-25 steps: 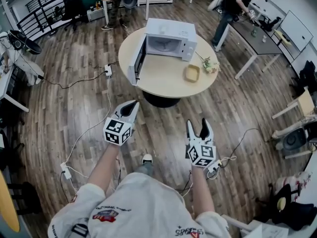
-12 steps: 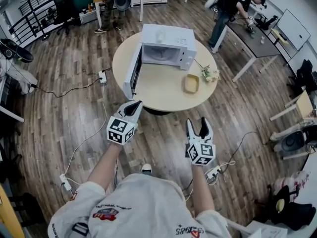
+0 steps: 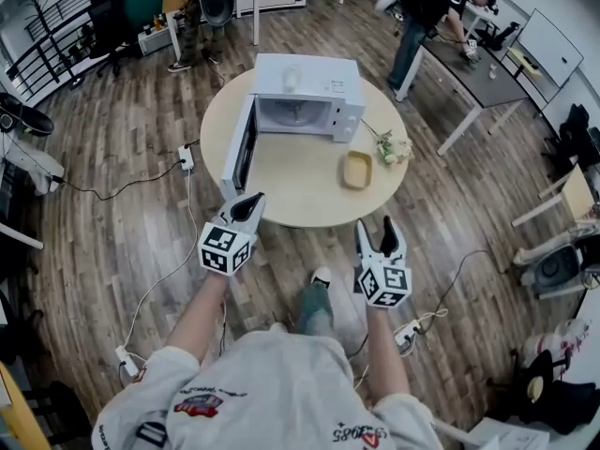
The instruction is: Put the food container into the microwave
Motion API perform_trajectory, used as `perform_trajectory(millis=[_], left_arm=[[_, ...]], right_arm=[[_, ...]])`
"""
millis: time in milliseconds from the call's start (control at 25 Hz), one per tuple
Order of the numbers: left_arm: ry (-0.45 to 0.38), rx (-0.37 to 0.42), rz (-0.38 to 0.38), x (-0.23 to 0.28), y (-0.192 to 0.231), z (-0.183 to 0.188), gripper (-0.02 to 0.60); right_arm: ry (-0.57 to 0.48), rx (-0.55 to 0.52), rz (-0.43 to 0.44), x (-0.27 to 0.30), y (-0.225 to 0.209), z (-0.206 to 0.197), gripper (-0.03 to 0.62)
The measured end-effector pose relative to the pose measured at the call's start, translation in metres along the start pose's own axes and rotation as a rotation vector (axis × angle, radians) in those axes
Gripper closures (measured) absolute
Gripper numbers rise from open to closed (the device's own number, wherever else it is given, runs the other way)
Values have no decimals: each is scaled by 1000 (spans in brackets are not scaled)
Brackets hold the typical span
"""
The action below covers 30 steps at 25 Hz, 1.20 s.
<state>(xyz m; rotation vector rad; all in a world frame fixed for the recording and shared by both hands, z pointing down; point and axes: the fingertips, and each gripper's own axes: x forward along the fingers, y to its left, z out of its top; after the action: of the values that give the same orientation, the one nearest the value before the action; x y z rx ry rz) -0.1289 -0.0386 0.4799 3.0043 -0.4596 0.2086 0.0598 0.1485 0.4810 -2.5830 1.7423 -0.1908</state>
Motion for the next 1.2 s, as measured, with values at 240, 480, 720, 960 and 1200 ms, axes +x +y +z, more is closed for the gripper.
perform_trajectory(millis=[240, 480, 720, 960, 1200], left_arm=[[5, 8, 7, 66, 18, 8, 577], [15, -9, 60, 139, 51, 20, 577], [25, -16, 124, 218, 90, 37, 577], [26, -29, 174, 284, 111, 47, 577], [47, -49, 207, 320, 125, 39, 577]], right_arm=[[-5, 7, 19, 63, -37, 2, 312], [18, 10, 85, 151, -73, 10, 312], [27, 6, 156, 247, -112, 26, 312], [31, 0, 227, 326, -145, 34, 313], [74, 6, 271, 366, -163, 24, 313]])
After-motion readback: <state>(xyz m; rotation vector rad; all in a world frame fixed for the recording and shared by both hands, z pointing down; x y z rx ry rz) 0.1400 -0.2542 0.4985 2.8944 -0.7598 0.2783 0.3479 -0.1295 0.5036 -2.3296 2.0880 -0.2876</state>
